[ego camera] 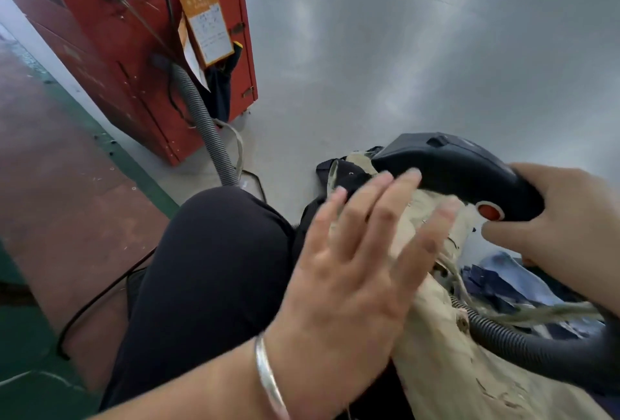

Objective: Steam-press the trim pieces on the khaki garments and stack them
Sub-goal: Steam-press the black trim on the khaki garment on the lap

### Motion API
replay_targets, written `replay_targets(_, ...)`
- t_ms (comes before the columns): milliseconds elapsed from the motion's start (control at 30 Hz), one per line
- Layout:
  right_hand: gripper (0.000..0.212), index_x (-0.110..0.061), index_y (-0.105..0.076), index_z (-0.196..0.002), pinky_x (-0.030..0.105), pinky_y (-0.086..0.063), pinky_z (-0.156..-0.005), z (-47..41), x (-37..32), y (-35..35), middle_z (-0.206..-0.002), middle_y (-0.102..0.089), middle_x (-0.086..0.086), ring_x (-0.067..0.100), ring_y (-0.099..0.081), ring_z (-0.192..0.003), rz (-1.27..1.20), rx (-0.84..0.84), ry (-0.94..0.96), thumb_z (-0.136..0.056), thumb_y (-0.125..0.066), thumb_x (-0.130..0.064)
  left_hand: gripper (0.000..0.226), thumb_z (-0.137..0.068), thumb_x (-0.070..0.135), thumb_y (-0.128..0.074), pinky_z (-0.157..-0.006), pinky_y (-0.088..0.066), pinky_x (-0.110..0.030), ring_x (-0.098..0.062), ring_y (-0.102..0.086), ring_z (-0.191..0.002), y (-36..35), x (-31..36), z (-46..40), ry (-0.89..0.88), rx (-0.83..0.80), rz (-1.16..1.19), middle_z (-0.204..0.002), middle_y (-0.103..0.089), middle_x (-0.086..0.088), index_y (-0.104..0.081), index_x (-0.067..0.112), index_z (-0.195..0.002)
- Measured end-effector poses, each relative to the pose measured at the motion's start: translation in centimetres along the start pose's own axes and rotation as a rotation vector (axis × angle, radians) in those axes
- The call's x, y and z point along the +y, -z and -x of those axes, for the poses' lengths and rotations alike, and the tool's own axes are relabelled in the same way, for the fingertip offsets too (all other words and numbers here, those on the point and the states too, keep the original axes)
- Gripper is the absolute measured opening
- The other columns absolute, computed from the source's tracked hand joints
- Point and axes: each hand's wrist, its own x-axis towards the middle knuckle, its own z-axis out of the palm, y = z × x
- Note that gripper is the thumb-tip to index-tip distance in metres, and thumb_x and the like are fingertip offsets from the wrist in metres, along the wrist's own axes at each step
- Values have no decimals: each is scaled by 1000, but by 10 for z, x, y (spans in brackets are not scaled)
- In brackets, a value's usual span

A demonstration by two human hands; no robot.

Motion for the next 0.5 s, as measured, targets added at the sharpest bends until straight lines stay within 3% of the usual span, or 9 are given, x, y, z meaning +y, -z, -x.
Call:
replay_targets(67, 34, -46, -58, -85, 50, -57, -54, 1, 3, -7, -50, -59, -5, 26, -61, -47, -35, -50, -39, -53, -56, -56, 136, -48, 53, -81, -114, -12, -59, -34, 0, -146, -5, -14, -4, 51, -186, -211, -157, -3, -20, -1, 23, -153)
replay_targets(100, 29, -47, -57, -85, 50, -57, -55, 1, 5, -10, -50, -59, -4, 26, -62, -48, -46, -67, -54, -56, -60, -52, 149, -45, 60, -81, -113, -2, -63, -36, 17, -143, -6, -24, -6, 92, -265, -285, -156, 15, -21, 19, 24, -149)
replay_targets(167, 26, -48, -57, -85, 48, -57, -54, -1, 12, -13, -51, -60, -4, 24, -62, -47, -69, -71, -73, -60, -63, -47, 154, -47, 71, -76, -109, 13, -62, -30, 37, -136, -16, -37, -7, 68, -370, -321, -149, 37, -15, 40, 26, -138)
replay_targets(200, 28, -48, -56, -87, 43, -56, -50, -2, 17, -13, -54, -62, -7, 22, -61, -45, -79, -70, -87, -60, -64, -49, 154, -47, 73, -74, -109, 16, -61, -28, 38, -136, -22, -43, -7, 29, -372, -302, -150, 37, -12, 42, 26, -136)
replay_targets(267, 39, -48, -56, -92, 33, -47, -34, -6, 31, -11, -58, -64, -17, 15, -59, -38, -90, -70, -120, -54, -60, -54, 152, -46, 74, -73, -110, 17, -58, -23, 29, -141, -24, -48, -10, -48, -423, -257, -157, 18, -6, 38, 27, -140)
replay_targets(333, 44, -47, -58, -95, 28, -39, -24, -12, 52, -6, -57, -65, -15, 11, -58, -34, -118, -35, -154, -52, -61, -56, 149, -44, 73, -73, -115, 9, -51, -23, 1, -146, -26, -54, -11, -79, -440, -183, -151, -16, 0, 29, 29, -145)
replay_targets(400, 47, -43, -60, -100, 35, -49, -32, -17, 77, -1, -56, -66, -6, 19, -60, -34, -155, 33, -177, -54, -66, -53, 144, -43, 73, -71, -113, -14, -38, -19, -34, -129, -26, -58, -7, -67, -414, -121, -130, -37, 4, 10, 23, -151)
replay_targets(500, 51, -41, -61, -103, 46, -53, -38, -18, 95, 4, -55, -65, -1, 25, -60, -33, -131, 62, -148, -53, -69, -50, 117, -51, 71, -69, -94, -38, -28, -15, -50, -103, -27, -64, 5, -47, -350, -5, -113, -49, 4, -33, 11, -145)
